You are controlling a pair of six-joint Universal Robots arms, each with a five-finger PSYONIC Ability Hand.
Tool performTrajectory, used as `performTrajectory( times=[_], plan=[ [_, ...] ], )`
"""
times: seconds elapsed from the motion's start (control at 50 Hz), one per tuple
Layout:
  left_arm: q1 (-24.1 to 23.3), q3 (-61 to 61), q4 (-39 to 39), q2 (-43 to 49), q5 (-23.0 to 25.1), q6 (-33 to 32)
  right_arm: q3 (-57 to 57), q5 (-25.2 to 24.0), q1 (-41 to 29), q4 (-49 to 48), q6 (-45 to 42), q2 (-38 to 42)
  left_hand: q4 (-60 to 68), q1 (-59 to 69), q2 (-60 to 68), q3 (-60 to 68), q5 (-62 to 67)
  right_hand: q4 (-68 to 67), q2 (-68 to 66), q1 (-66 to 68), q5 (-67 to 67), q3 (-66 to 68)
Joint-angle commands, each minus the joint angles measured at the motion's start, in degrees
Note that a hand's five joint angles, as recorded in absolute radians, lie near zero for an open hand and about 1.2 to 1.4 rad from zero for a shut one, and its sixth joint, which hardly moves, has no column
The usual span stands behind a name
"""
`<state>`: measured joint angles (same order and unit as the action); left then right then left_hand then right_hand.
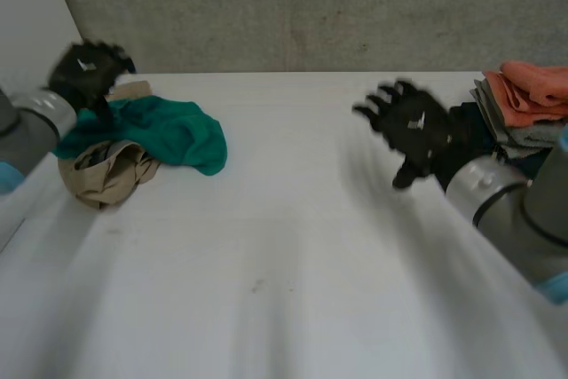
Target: Fold the laundry.
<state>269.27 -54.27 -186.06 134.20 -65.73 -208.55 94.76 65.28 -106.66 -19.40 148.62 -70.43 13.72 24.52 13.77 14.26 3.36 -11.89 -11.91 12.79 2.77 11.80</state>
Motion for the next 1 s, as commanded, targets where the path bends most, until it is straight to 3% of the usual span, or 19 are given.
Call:
performTrajectory(
  times=[0.02, 0.12, 0.2, 0.26, 0.28, 0.3, 0.32, 0.44, 0.56, 0.7, 0.88, 1.0],
  plan=[
    [-0.9, 8.6, 0.0, 13.2, 3.3, -0.3, 5.1, 0.1, 1.1, 1.6, -1.3, 1.3, 0.9, -9.9, 0.8, 0.3, 1.2, 1.9, 1.9, -2.8, -2.8, -1.8],
    [-3.3, 12.7, 0.0, 17.7, 3.1, -0.3, 7.2, 0.1, 1.3, 1.6, -1.3, 1.3, 3.0, -7.8, 3.0, 2.5, 3.4, 1.9, 1.9, -2.8, -2.8, -1.8],
    [-4.2, 15.5, -0.2, 20.4, 2.4, -0.2, 8.5, -0.1, 1.3, 1.6, -1.3, 1.3, 14.1, 3.3, 14.1, 13.6, 14.5, 1.9, 1.9, -2.8, -2.8, -1.8],
    [-4.3, 18.1, -0.2, 22.9, 2.1, -0.3, 8.7, -0.1, 1.3, 1.6, -1.3, 1.3, 32.4, 21.6, 32.4, 31.9, 32.8, 1.9, 1.9, -2.8, -2.8, -1.8],
    [-4.3, 18.7, -0.2, 23.3, 1.7, -0.3, 8.7, -0.1, 1.3, 1.6, -1.4, 1.3, 41.3, 30.5, 41.3, 40.8, 41.7, 1.9, 1.9, -2.8, -2.8, -1.8],
    [-4.5, 19.5, -0.2, 23.6, 0.5, -0.5, 8.6, -0.1, 1.3, 1.6, -1.3, 1.3, 63.9, 53.1, 63.8, 63.3, 64.2, 1.9, 1.9, -2.8, -2.8, -1.8],
    [-4.6, 19.6, -0.3, 23.6, -0.4, -0.6, 8.6, -0.1, 1.3, 1.6, -1.3, 1.3, 66.3, 55.5, 66.2, 65.7, 66.6, 1.9, 1.9, -2.8, -2.8, -1.8],
    [-8.4, 14.9, -3.7, 15.5, -9.9, -0.6, 8.4, -0.1, 1.3, 1.6, -1.4, 1.3, 66.3, 55.5, 66.2, 65.7, 66.6, 1.9, 1.9, -2.8, -2.8, -1.8],
    [-12.0, 2.3, -12.7, -2.0, -10.0, -0.2, 8.4, 0.1, 1.5, 1.6, -1.3, 0.6, 66.3, 55.5, 66.2, 65.7, 66.6, 1.9, 1.9, -2.8, -2.8, -1.8],
    [-18.1, -5.0, -15.3, -14.5, -9.7, 2.4, 8.4, 1.3, 1.6, 1.8, -1.3, -1.5, 66.3, 55.5, 66.2, 65.7, 66.6, 1.9, 1.9, -2.8, -2.8, -1.8],
    [-31.9, -11.3, -14.3, -17.0, -9.7, 17.4, 8.5, 3.8, 3.7, 1.6, -0.3, -4.3, 66.3, 55.5, 66.2, 65.7, 66.6, 1.9, 1.9, -2.8, -2.8, -1.8],
    [-37.3, -15.1, -14.5, -15.9, -9.5, 27.9, 8.2, 8.4, 6.2, 0.8, 0.7, -5.6, 66.3, 55.5, 66.2, 65.7, 66.6, 1.9, 1.9, -2.8, -2.8, -1.8]
  ],
)
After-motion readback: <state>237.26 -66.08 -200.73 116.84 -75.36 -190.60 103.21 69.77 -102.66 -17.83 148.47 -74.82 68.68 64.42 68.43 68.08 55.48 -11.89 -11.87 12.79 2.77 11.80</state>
